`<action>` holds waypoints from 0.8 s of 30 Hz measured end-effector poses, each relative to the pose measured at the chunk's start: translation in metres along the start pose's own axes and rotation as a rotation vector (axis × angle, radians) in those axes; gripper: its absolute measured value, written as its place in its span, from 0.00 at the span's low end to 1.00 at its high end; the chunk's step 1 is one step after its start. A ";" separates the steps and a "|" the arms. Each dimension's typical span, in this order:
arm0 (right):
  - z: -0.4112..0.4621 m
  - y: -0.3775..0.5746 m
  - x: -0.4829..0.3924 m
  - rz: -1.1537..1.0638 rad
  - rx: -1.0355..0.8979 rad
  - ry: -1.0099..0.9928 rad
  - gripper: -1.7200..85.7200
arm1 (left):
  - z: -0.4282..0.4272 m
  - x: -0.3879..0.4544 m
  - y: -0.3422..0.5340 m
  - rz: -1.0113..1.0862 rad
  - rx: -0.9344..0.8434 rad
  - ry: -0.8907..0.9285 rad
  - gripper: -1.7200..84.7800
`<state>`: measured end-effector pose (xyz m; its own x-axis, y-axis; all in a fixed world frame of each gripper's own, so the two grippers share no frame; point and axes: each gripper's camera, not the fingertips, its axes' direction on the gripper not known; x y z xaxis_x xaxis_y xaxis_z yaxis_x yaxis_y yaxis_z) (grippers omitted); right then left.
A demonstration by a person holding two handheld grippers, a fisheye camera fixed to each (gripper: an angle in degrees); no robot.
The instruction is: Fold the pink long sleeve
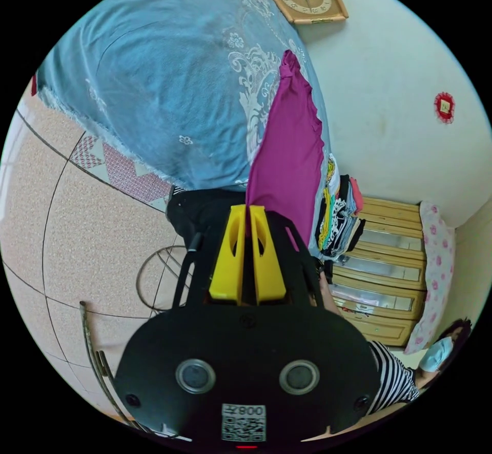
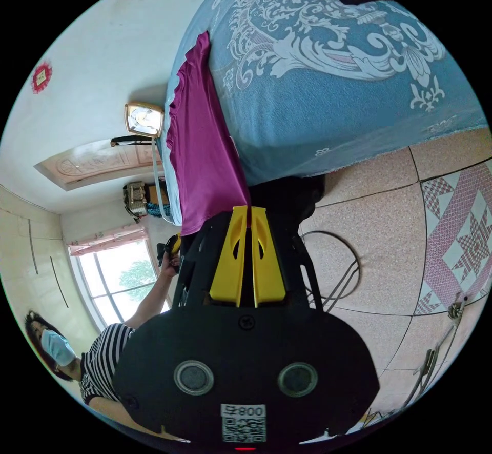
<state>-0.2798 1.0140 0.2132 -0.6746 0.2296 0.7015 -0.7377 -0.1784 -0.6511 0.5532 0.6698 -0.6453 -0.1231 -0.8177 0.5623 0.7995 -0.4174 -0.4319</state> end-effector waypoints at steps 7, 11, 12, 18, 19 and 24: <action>0.009 -0.016 -0.019 -0.033 -0.042 0.067 0.03 | 0.065 0.017 -0.010 0.083 -0.023 -0.236 0.03; 0.013 -0.030 -0.047 -0.096 -0.116 0.250 0.02 | 0.130 0.062 -0.027 0.288 -0.125 -0.509 0.02; 0.014 -0.032 -0.052 -0.104 -0.126 0.302 0.02 | 0.153 0.078 -0.034 0.355 -0.159 -0.569 0.02; 0.015 -0.044 -0.091 -0.218 -0.160 0.529 0.02 | 0.280 0.141 -0.072 0.575 -0.236 -0.717 0.02; 0.014 -0.048 -0.099 -0.236 -0.146 0.529 0.02 | 0.294 0.145 -0.077 0.584 -0.242 -0.719 0.02; 0.013 -0.084 -0.138 -0.303 -0.055 0.469 0.03 | 0.418 0.189 -0.124 0.678 -0.302 -0.651 0.02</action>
<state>-0.1249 0.9848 0.1752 -0.3402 0.6660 0.6639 -0.8862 0.0090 -0.4632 0.6763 0.7326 -0.1902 0.7256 -0.5814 0.3680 0.3860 -0.0988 -0.9172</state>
